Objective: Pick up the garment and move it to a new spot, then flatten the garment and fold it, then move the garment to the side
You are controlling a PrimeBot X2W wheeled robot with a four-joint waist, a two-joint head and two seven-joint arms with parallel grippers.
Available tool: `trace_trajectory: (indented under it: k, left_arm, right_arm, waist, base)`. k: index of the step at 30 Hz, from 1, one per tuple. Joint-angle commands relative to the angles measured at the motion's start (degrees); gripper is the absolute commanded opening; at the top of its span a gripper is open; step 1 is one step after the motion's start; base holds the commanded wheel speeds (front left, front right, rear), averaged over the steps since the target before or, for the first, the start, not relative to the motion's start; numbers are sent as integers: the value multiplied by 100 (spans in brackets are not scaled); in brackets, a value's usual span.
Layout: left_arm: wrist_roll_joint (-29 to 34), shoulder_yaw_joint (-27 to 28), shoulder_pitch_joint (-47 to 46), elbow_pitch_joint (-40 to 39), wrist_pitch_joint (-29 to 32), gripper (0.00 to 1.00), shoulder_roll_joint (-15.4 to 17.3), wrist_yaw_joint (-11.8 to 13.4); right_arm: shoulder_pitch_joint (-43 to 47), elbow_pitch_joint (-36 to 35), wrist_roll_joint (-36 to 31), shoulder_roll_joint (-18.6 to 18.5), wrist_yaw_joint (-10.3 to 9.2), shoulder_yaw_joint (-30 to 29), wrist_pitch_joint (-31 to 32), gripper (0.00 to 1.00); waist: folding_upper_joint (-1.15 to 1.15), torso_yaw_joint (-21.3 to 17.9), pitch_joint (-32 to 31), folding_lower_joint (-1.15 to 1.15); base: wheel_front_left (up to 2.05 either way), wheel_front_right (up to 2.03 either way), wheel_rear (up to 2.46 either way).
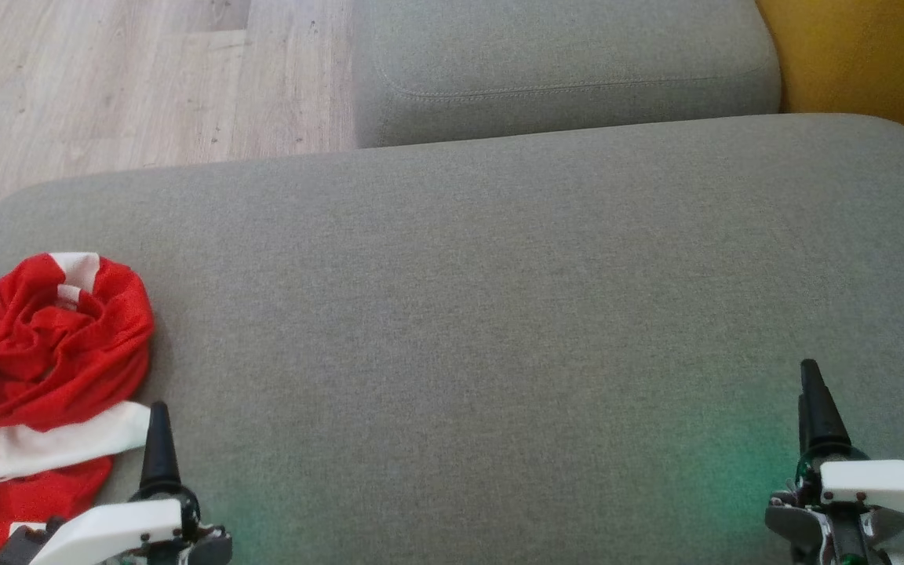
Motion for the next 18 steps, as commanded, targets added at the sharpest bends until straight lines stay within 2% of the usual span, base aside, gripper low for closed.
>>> trace_trajectory:
  k: [1,18]
  left_arm:
    - [98,-2,-197,-213,-37,100,35,20]
    - [1220,-231,-112,-403,-327,100,40,149]
  right_arm:
    - [-224,-227,-108,-24,10,45,-52,100]
    - [-113,-384,-1274,-27,17,260,-340,100]
  waist:
    - [0,0,-1,-1]
    - [0,37,-95,-1]
  base:
    - [0,0,0]
    - [0,0,0]
